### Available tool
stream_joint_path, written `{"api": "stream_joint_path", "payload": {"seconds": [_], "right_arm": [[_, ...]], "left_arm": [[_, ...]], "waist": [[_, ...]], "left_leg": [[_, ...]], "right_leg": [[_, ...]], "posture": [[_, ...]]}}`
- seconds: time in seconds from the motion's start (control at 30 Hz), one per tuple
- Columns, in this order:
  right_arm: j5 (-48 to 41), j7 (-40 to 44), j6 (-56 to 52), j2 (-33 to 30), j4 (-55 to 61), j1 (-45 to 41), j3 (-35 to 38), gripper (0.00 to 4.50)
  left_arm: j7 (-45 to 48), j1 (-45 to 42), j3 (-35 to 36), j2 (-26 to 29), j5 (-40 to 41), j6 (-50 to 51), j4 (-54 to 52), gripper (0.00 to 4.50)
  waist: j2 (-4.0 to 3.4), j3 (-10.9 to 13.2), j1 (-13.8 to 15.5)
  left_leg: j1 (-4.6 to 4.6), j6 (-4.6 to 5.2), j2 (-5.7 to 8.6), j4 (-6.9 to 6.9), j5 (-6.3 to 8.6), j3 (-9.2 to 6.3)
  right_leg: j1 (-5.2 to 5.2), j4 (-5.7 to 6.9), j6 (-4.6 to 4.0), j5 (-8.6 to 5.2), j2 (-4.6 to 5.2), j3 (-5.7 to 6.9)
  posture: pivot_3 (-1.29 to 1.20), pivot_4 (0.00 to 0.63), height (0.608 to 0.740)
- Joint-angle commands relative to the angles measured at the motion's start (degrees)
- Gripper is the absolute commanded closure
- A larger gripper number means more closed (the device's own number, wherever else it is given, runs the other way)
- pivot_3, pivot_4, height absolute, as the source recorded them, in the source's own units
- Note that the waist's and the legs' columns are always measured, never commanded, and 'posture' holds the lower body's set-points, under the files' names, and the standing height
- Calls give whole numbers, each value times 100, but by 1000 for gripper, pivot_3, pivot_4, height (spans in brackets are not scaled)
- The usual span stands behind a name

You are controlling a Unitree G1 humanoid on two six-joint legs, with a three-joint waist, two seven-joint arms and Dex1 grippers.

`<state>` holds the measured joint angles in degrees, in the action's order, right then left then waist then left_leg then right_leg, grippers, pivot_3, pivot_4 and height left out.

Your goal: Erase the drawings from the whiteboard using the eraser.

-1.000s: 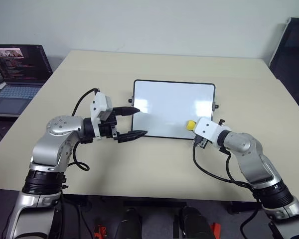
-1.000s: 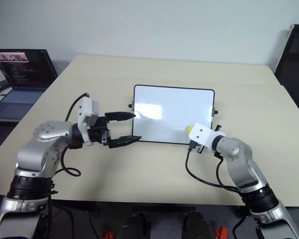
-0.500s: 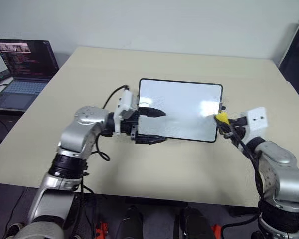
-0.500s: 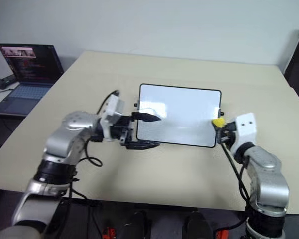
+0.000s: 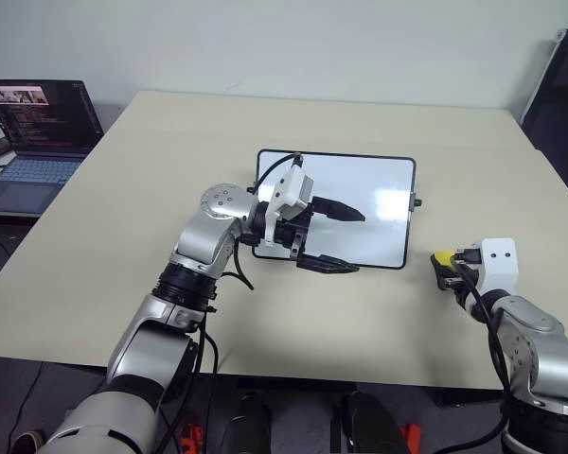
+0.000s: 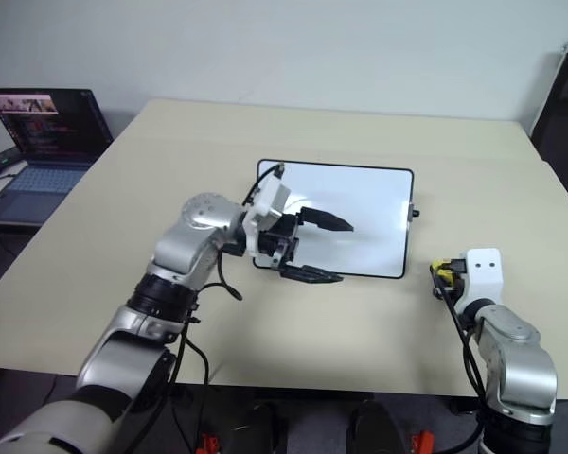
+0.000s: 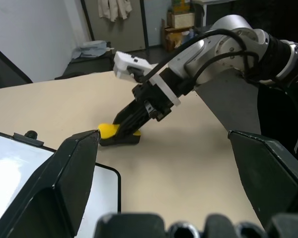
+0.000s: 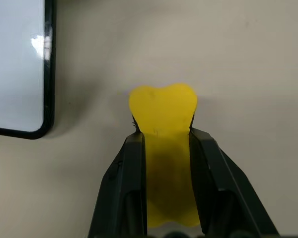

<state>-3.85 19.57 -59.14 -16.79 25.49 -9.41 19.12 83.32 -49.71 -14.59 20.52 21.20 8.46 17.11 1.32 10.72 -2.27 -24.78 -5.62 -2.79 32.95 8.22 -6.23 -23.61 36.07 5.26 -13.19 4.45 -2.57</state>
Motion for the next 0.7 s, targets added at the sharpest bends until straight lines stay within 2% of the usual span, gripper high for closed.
{"api": "stream_joint_path", "payload": {"seconds": [0.03, 0.07, 0.1, 0.17, 0.4, 0.6, 0.7], "right_arm": [[-84, -205, 208, -101, -216, -154, 209, 3661], [-119, -255, 209, -100, -288, -193, 265, 3661], [-138, -268, 235, -141, -351, -212, 283, 2913], [-190, -289, 263, -206, -434, -245, 309, 2441], [-404, -402, 357, -262, -566, -356, 374, 41], [-695, -389, 599, -202, 265, -207, 279, 13], [-942, -42, 687, -304, 1319, 268, -373, 13]], "left_arm": [[217, -136, -56, -52, -90, -237, -1, 0], [226, -135, -57, -61, -98, -250, -4, 0], [236, -132, -63, -72, -110, -274, -12, 0], [249, -124, -80, -89, -131, -329, -29, 0], [220, -57, -92, -112, -153, -402, -85, 0], [-56, 78, 98, -3, -174, -390, -154, 0], [-681, 442, 566, 344, -234, -350, -360, 0]], "waist": [[0, 0, 4], [0, 0, 8], [0, 0, 8], [0, 0, 14], [-2, 0, 15], [-8, 2, 13], [-12, -1, -10]], "left_leg": [[0, 0, 0, 0, 0, 0], [0, 0, 0, 0, 0, 0], [0, 0, 0, 0, 0, -1], [0, 0, 0, 0, 0, 0], [1, 1, 0, 0, -1, -1], [1, 1, 0, 0, -1, -1], [1, 1, 0, 0, -1, -1]], "right_leg": [[0, 0, 0, 0, 0, 0], [1, 1, 0, 0, 0, 0], [1, 0, 0, 0, 0, 0], [2, 0, 0, 0, 0, 0], [2, 1, 1, 1, 0, 0], [1, 1, 2, 0, 0, 0], [2, 1, 3, 0, -1, 0]], "posture": [[0, 150, 740], [0, 150, 740], [0, 150, 740], [0, 150, 740], [0, 150, 740], [0, 150, 740], [0, 150, 740]]}}
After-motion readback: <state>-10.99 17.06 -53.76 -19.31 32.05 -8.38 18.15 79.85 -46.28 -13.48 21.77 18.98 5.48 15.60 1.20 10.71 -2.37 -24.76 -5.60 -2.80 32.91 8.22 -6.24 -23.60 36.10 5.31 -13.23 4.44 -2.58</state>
